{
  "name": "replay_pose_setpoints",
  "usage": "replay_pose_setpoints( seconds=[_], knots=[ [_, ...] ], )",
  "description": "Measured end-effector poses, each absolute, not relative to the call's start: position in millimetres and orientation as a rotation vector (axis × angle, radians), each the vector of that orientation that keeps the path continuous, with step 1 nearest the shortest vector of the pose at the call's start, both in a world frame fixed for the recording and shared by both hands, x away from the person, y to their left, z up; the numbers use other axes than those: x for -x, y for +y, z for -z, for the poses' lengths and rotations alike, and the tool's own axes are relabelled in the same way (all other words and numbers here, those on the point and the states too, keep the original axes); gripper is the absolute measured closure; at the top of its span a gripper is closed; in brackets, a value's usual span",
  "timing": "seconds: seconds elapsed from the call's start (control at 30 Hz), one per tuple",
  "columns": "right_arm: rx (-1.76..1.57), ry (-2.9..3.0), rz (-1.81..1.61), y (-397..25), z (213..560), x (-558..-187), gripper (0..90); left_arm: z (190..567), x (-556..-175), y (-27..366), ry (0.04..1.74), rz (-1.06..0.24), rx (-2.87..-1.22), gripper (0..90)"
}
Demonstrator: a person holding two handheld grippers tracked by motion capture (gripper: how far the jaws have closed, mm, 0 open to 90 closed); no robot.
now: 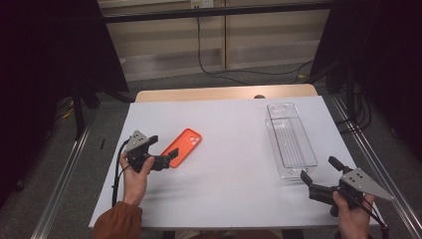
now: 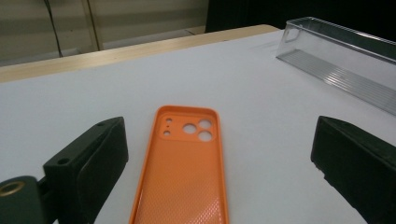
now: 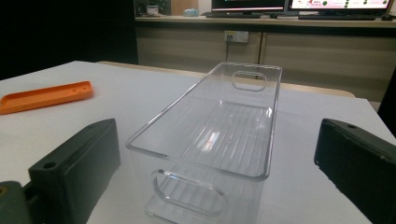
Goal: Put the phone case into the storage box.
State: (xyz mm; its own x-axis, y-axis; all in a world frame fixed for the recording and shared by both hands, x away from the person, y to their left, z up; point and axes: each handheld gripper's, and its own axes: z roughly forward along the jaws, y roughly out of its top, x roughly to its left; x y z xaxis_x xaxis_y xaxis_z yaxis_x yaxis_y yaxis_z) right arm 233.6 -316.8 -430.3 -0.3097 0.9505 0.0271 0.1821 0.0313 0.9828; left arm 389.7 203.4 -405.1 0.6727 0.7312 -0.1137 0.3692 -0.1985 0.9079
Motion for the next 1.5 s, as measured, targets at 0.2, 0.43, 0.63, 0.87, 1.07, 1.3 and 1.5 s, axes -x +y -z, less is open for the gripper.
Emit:
replay_pose_setpoints(
  seconds=[0.2,0.43,0.63,0.87,1.07,1.3,1.5],
  knots=[
    [-1.183,1.591,-1.341,-316.6,430.7,-234.3,0.0,401.7,-398.4,199.5,0.871,-0.376,-1.870,4.0],
    [-1.185,1.591,-1.344,-316.4,430.6,-234.2,0.0,397.6,-411.1,195.1,0.870,-0.355,-1.953,4.2],
    [-1.184,1.592,-1.343,-316.6,430.6,-234.2,0.0,397.0,-423.9,192.1,0.873,-0.335,-2.030,5.4],
    [-1.178,1.593,-1.341,-316.4,430.4,-233.9,0.0,396.3,-433.4,189.3,0.897,-0.311,-2.080,4.0],
    [-1.182,1.593,-1.342,-316.3,430.3,-233.8,0.0,399.7,-448.4,183.7,0.943,-0.282,-2.172,4.3],
    [-1.186,1.597,-1.347,-316.1,430.6,-234.0,0.0,406.4,-459.0,175.7,0.952,-0.275,-2.272,4.3],
    [-1.187,1.600,-1.345,-316.0,430.7,-234.0,0.0,411.7,-469.0,172.6,0.964,-0.258,-2.316,4.3]
  ],
)
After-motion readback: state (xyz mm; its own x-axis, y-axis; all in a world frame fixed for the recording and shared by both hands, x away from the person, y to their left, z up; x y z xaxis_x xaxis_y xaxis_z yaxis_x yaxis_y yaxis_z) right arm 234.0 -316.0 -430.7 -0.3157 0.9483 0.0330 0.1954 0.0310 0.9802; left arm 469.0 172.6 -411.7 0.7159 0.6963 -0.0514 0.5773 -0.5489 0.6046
